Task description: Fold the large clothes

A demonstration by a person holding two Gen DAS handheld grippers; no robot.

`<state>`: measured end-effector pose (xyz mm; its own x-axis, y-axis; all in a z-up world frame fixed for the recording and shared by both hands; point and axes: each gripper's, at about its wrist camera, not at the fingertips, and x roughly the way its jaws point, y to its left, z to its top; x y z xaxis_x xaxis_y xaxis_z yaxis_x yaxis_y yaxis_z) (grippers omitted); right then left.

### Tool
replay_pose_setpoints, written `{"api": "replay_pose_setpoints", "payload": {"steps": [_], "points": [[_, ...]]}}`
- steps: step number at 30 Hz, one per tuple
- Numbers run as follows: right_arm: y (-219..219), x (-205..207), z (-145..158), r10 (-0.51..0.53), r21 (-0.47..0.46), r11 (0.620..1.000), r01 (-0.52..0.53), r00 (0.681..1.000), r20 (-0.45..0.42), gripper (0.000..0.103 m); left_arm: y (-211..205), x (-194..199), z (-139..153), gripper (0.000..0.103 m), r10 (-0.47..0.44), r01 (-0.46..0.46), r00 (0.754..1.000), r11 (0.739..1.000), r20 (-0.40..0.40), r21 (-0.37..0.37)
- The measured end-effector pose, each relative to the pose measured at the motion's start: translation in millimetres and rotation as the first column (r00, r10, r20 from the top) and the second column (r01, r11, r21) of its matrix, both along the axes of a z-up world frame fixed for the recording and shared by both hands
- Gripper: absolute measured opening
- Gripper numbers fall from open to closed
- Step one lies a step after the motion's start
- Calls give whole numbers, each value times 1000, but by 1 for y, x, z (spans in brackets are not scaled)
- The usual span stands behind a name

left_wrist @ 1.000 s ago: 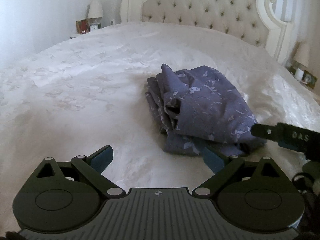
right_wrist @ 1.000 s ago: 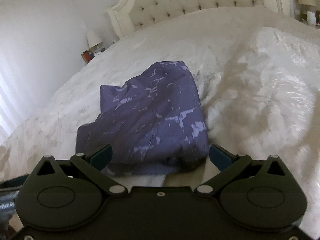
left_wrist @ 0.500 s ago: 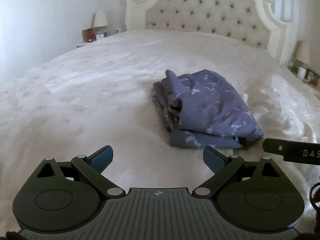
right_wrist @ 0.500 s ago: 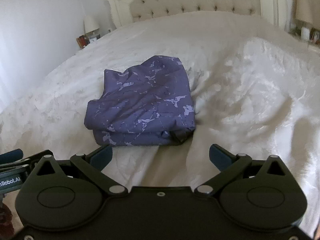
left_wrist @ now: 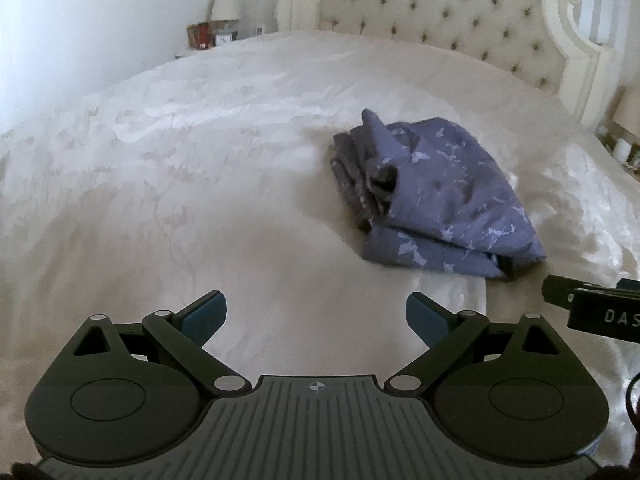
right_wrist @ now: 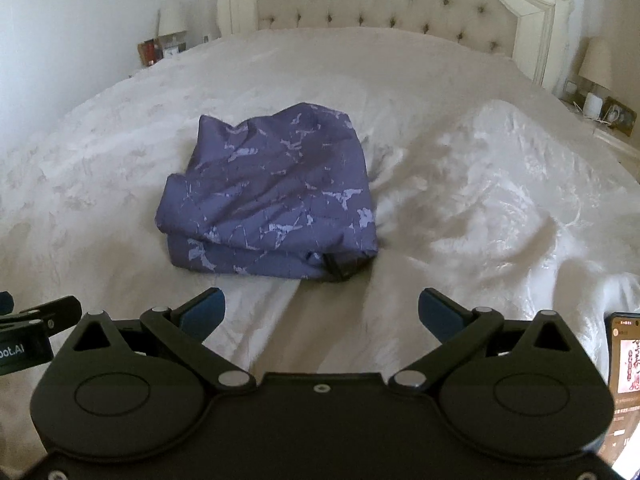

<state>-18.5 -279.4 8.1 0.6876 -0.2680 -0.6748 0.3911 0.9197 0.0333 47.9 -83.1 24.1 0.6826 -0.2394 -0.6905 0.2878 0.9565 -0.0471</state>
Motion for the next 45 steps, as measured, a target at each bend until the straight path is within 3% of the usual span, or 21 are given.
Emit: {"api": "replay_pose_setpoints", "payload": {"steps": [15,45], "points": [[-1,3,-5,-7,30,1000,8,1000,-30,102,0,2,-9,98,-8,9,999,1000,-48,8],[-7,3,-8,-35,66,997,37,999,-33,102,-9,-2,-11,98,-36,37,997,999,-61,17]]}}
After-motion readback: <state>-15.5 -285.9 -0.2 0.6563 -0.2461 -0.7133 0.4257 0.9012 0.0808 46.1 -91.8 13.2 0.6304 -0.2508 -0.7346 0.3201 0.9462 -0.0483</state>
